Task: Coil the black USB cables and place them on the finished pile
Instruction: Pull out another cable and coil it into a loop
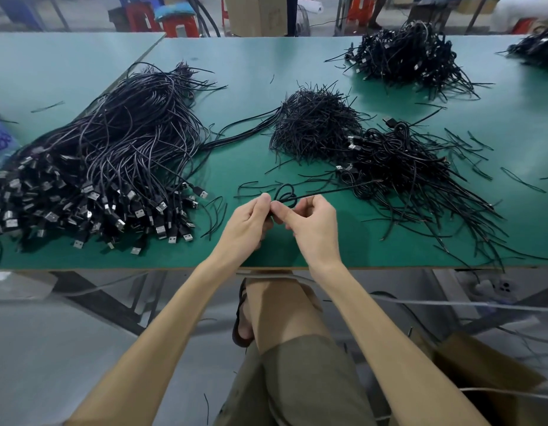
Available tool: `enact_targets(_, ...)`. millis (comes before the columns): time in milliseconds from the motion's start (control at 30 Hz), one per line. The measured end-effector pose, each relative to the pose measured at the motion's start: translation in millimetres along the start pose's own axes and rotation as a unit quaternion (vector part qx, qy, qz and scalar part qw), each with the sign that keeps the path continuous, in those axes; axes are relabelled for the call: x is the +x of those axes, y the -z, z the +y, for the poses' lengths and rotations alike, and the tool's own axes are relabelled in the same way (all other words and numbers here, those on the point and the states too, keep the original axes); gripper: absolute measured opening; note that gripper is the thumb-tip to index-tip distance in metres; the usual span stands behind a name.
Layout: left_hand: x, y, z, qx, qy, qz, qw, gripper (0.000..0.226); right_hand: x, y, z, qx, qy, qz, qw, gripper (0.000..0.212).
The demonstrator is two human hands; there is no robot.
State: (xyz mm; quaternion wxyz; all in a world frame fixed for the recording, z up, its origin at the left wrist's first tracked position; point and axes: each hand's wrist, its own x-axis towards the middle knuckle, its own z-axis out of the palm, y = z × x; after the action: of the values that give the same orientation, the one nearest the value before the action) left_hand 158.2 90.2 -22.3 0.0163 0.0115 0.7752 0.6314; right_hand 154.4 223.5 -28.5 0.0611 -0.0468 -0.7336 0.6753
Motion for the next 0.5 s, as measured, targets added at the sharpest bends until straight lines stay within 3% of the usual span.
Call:
enact_targets(133, 0, -3, 0, -0.005, 0.022, 0.045, 0.999, 0.045, -4, 0, 3, 0.005, 0.026, -0.024, 0.999, 0.037)
enact_targets(267, 0, -3, 0, -0.068, 0.035, 0.063, 0.995, 0.047, -2, 7, 4, 0.081, 0.028, -0.078, 0.993, 0.03)
enact_targets(500, 0, 15, -7, -0.078, 0.045, -0.082, 0.993, 0.052, 0, 17, 1, 0.141, 0.033, -0.196, 0.97, 0.046)
